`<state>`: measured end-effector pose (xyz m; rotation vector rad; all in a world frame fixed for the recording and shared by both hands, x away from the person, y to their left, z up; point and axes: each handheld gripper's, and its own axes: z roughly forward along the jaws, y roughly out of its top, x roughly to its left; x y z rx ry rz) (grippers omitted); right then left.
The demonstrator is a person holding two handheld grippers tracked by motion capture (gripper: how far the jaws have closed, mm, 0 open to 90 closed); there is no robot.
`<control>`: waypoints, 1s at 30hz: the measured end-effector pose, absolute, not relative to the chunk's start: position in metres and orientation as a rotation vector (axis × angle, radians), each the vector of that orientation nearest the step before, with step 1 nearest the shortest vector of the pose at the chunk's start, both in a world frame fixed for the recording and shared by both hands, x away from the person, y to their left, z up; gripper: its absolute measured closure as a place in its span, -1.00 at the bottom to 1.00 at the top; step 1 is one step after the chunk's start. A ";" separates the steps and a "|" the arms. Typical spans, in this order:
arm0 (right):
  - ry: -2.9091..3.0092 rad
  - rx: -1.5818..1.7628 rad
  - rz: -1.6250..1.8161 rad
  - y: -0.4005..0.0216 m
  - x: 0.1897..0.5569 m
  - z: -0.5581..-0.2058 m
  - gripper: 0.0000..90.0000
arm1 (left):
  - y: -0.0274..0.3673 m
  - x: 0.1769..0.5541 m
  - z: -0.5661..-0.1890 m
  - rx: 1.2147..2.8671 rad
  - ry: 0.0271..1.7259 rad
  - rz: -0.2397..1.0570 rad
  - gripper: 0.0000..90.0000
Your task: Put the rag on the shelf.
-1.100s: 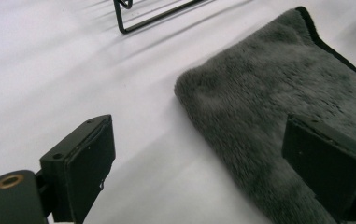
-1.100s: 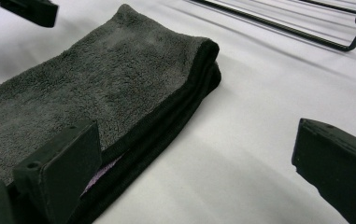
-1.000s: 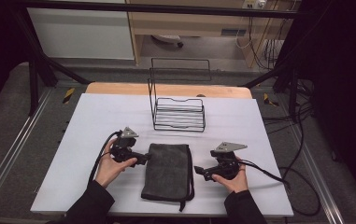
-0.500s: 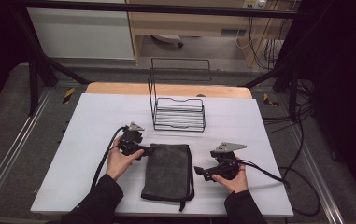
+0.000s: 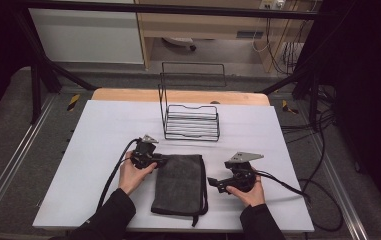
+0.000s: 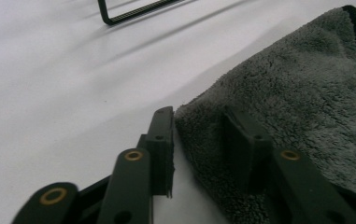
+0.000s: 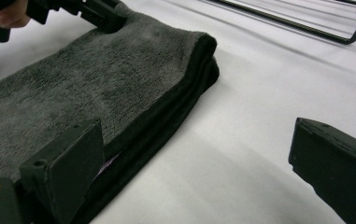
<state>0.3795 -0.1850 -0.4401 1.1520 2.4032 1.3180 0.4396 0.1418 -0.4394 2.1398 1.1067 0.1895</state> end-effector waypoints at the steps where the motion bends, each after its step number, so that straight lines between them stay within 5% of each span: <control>1: 2.388 1.170 1.328 -0.184 0.381 -0.440 -0.90 | 0.142 0.439 -0.440 2.140 1.109 0.187 0.52; 14: 2.333 1.217 1.273 -0.159 0.403 -0.434 -0.80 | 0.140 0.436 -0.444 2.135 1.086 0.194 0.69; 22: 2.321 1.278 1.245 -0.135 0.428 -0.450 -0.16 | 0.140 0.436 -0.445 2.140 1.075 0.202 0.70; 30: 2.380 1.314 1.248 -0.134 0.433 -0.454 0.22 | 0.141 0.437 -0.445 2.139 1.068 0.191 0.70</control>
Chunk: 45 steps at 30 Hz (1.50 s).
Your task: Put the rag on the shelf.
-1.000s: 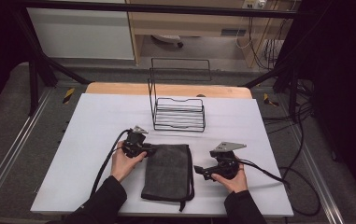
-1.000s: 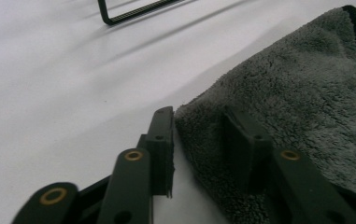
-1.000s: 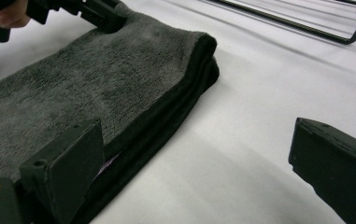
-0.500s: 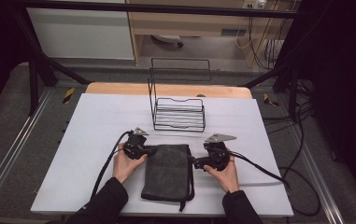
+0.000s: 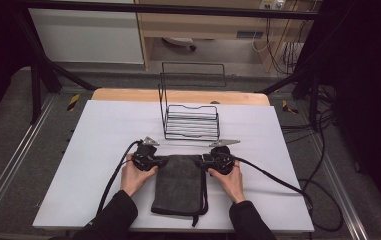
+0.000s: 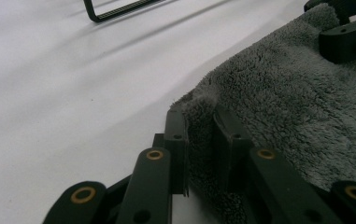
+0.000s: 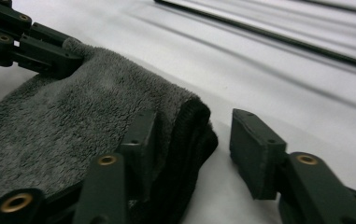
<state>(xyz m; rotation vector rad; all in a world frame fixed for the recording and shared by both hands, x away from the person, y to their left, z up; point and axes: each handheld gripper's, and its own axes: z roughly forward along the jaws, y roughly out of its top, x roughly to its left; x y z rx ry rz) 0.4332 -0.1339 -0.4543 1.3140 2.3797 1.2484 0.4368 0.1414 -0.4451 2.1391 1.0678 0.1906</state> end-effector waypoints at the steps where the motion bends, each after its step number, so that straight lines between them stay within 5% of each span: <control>1: 2.384 1.330 1.253 -0.133 0.433 -0.455 0.27 | 0.141 0.437 -0.445 2.138 1.066 0.190 0.70; 13: 2.431 1.417 1.290 -0.133 0.433 -0.455 0.68 | 0.143 0.436 -0.446 2.136 1.043 0.194 0.70; 45: 2.278 1.193 1.508 -0.141 0.406 -0.400 0.73 | 0.168 0.408 -0.390 1.934 0.938 0.222 0.79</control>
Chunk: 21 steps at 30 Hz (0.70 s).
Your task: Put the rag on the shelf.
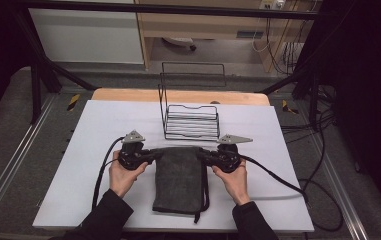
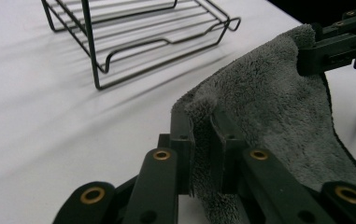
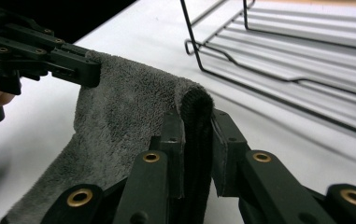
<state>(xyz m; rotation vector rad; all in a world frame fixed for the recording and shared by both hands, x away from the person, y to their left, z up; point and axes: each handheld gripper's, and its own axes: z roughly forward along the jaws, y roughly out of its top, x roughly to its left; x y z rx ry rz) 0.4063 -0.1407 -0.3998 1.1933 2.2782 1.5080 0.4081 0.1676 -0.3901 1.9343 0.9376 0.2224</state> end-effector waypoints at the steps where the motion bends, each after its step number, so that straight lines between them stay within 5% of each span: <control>1: 2.272 1.180 1.512 -0.141 0.405 -0.396 0.73 | 0.167 0.406 -0.387 1.928 0.934 0.232 0.79; 21: 2.132 1.007 1.583 -0.147 0.380 -0.351 0.73 | 0.168 0.376 -0.342 1.841 0.812 0.330 0.79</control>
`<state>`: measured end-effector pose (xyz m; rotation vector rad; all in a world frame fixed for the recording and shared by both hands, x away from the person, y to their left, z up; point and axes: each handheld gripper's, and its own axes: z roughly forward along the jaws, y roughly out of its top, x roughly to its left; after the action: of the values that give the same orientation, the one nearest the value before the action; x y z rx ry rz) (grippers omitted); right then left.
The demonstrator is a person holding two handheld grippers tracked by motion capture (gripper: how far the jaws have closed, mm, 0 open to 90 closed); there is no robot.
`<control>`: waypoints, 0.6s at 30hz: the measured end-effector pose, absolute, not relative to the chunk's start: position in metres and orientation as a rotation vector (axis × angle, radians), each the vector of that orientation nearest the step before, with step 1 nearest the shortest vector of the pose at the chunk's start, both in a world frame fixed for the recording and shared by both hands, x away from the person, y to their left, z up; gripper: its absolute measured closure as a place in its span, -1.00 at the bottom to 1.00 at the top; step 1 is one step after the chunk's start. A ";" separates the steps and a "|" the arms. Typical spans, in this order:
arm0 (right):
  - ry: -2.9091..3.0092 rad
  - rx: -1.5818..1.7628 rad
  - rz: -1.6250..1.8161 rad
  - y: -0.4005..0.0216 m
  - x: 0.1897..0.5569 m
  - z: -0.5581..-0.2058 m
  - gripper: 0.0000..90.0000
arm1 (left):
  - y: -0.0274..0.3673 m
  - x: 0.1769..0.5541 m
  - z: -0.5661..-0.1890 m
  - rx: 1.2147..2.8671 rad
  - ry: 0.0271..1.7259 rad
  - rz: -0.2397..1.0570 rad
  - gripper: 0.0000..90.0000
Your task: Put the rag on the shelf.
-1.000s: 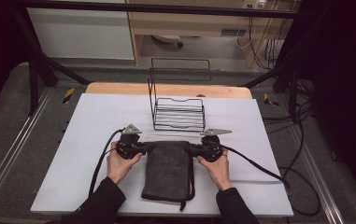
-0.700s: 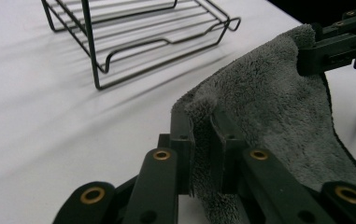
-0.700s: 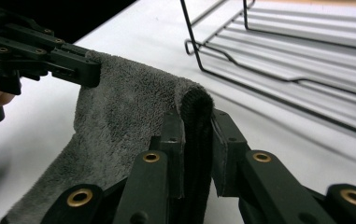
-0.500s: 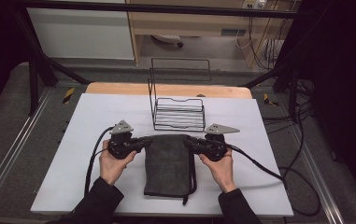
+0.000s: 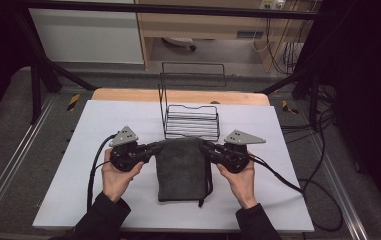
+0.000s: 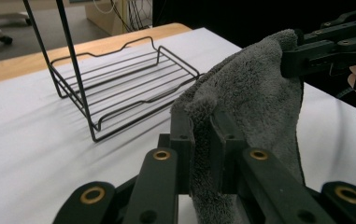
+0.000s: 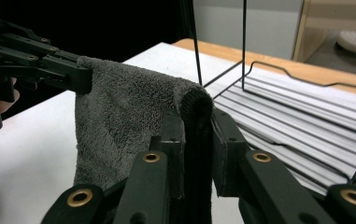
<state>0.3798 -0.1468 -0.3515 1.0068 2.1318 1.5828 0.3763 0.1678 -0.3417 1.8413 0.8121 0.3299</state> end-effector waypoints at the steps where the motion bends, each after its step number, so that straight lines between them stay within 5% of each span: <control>1: 2.125 1.002 1.587 -0.147 0.379 -0.350 0.73 | 0.168 0.375 -0.340 1.838 0.807 0.334 0.79; 18: 2.021 0.902 1.647 -0.149 0.362 -0.322 0.73 | 0.169 0.367 -0.315 1.760 0.752 0.399 0.79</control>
<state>0.3625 -0.1491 -0.3223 0.9016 2.0214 1.6467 0.3665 0.1694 -0.3147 1.7600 0.7517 0.3994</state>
